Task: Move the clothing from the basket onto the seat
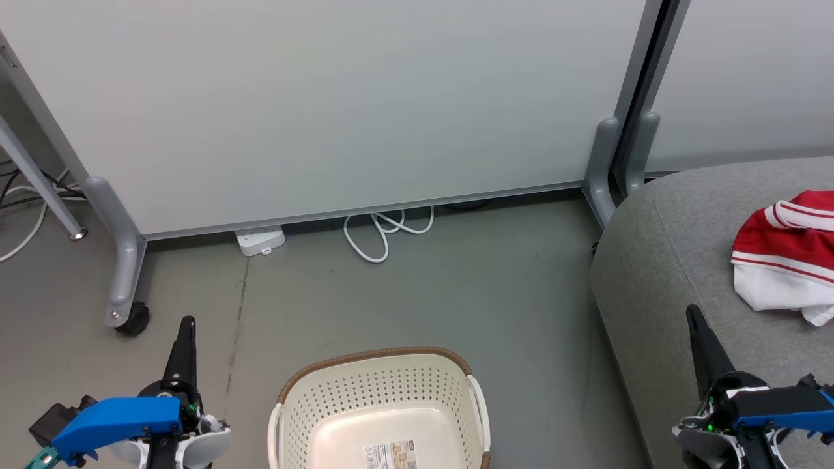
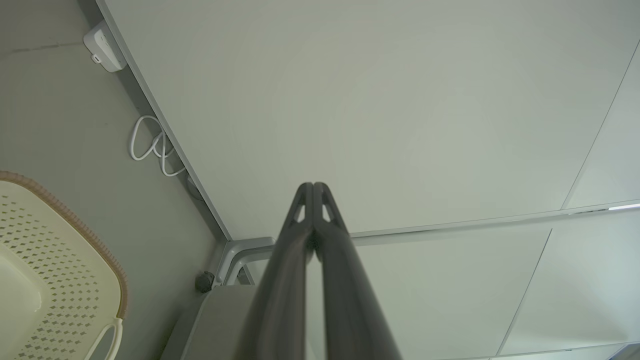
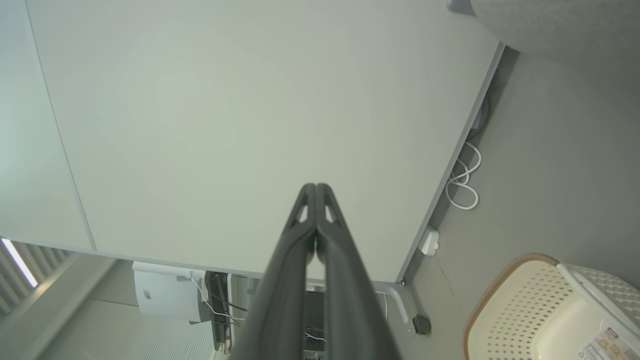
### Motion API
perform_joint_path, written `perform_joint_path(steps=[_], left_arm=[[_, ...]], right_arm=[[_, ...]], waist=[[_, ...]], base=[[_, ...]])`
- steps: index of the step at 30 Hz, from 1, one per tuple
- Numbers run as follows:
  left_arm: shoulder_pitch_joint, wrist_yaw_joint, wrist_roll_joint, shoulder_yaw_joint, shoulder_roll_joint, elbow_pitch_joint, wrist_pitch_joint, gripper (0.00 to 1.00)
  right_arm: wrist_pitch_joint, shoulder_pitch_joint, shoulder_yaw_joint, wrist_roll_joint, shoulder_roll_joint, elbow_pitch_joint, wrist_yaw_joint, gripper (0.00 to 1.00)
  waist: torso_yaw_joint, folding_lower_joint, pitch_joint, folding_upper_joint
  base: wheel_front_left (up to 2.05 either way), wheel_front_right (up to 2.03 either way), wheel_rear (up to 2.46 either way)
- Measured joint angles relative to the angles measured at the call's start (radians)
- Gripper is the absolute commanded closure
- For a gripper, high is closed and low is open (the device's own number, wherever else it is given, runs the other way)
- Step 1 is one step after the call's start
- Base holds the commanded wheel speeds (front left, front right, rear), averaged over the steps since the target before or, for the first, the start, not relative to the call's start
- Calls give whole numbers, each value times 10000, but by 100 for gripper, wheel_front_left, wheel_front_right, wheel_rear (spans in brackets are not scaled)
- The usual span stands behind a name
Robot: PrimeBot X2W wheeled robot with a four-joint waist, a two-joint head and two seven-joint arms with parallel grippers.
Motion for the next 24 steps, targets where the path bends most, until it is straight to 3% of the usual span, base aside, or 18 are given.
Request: perform_joint_path(steps=[24], left_arm=[[-140,-17,-1507,184,4,-146,360,100]], right_arm=[[355,-81,-86,1570,21,-142,2,100]], waist=[[-161,0,61,0]], base=[[0,0,0]])
